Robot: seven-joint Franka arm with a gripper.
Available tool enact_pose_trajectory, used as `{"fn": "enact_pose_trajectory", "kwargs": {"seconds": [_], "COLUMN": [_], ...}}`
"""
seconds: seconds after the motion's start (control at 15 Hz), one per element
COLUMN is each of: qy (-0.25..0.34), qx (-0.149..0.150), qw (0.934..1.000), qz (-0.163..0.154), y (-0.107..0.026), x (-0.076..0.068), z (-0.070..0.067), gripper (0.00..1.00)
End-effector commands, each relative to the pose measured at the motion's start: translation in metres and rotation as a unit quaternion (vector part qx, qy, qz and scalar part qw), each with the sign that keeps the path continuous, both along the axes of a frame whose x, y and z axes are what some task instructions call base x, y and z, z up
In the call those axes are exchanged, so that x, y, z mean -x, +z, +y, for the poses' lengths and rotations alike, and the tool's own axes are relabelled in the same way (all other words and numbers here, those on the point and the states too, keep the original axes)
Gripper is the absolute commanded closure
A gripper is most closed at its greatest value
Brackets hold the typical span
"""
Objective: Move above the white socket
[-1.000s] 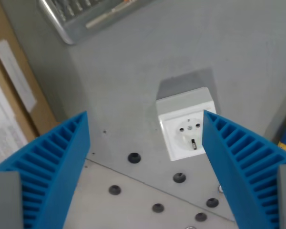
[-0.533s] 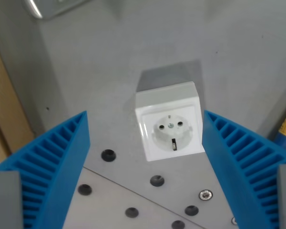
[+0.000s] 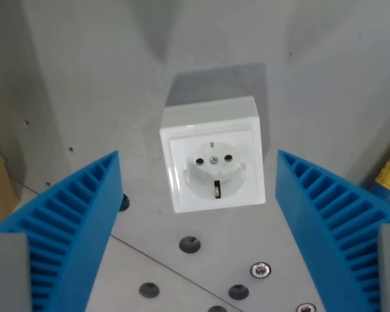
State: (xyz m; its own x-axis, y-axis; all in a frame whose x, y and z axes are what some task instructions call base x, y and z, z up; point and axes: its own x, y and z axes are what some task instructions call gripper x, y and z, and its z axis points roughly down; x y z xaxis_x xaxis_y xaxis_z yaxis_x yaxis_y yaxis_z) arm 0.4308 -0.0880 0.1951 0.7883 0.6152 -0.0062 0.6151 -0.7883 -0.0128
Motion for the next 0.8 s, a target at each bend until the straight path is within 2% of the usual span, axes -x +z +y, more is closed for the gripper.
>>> {"fn": "enact_pose_trajectory", "kwargs": {"seconds": [0.07,0.4,0.8], "qy": [0.055,0.054,0.047], "qx": [-0.028,-0.028,-0.029], "qw": [0.9963,0.9962,0.9965], "qz": [-0.06,-0.062,-0.063], "y": [-0.009,-0.019,-0.023], "x": [0.007,0.012,0.016], "z": [-0.009,-0.018,-0.023], "gripper": [0.0,0.0,0.0]}}
